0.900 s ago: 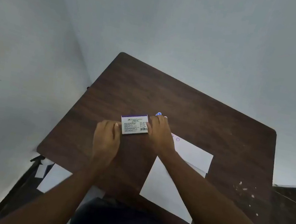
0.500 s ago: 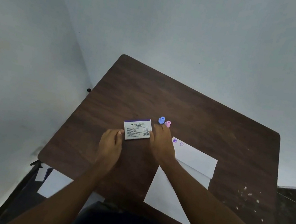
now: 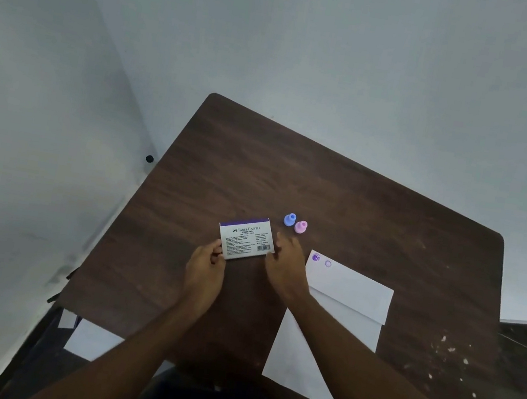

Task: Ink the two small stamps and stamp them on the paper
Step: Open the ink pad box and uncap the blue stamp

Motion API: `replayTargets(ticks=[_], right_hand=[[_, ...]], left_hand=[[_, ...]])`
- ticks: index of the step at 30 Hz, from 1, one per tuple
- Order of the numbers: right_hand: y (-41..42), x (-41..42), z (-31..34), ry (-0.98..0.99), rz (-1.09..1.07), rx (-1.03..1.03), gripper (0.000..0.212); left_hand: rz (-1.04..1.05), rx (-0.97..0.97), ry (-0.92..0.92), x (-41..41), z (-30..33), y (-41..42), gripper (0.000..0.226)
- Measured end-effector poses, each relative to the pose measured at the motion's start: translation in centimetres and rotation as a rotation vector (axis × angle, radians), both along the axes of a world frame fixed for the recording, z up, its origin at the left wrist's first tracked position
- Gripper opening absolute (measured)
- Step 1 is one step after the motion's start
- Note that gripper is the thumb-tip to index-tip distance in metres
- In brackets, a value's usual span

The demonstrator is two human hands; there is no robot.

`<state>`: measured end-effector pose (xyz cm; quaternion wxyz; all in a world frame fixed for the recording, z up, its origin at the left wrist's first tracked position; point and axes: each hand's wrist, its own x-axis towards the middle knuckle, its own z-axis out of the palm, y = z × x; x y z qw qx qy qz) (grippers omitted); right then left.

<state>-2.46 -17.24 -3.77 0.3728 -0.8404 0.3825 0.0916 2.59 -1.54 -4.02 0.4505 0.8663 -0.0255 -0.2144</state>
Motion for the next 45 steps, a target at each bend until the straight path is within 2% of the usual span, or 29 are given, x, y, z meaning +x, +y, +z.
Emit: replayTargets(ticks=[6,12,23,27,30,33,36,40,45], right_hand=[[-0.4,0.5,-0.8,0.019,-0.037,0.008,0.051],[-0.3,0.5,-1.4,-0.086,-0.036,-0.044,0.026],[-0.3,0.9,0.3,-0.178,-0.087,-0.052,0.025],[-0.7,2.0,1.9,-0.243,-0.205,0.037,0.025],[-1.1,3.4,2.4,-0.231,-0.259,0.025,0.024],[-1.4,4.6,2.8,-0.221,-0.24,0.077,0.02],[-1.7,5.6,2.8,-0.23,-0.178,0.148,0.026],[-2.1,6.9,1.9,-0.264,-0.099,0.101,0.026],[-2.3,8.3,1.2,-0.16,-0.08,0.082,0.034]], left_hand=[[0.02,0.02,0.07,0.2,-0.5,-0.4,0.038],[0.067,0.001,0.124,0.5,-0.6,-0.7,0.037],[0.245,-0.168,0.3,0.9,-0.9,-0.4,0.029],[0.314,-0.26,0.284,2.2,0.6,-0.8,0.025],[0.291,-0.248,0.228,3.2,0.8,-0.7,0.023],[0.239,-0.198,0.18,4.3,0.9,-0.7,0.021],[0.181,-0.189,0.193,5.4,0.9,-0.9,0.028],[0.182,-0.214,0.256,6.5,0.9,-1.4,0.038],[0.221,-0.241,0.324,7.1,0.5,-1.9,0.038]])
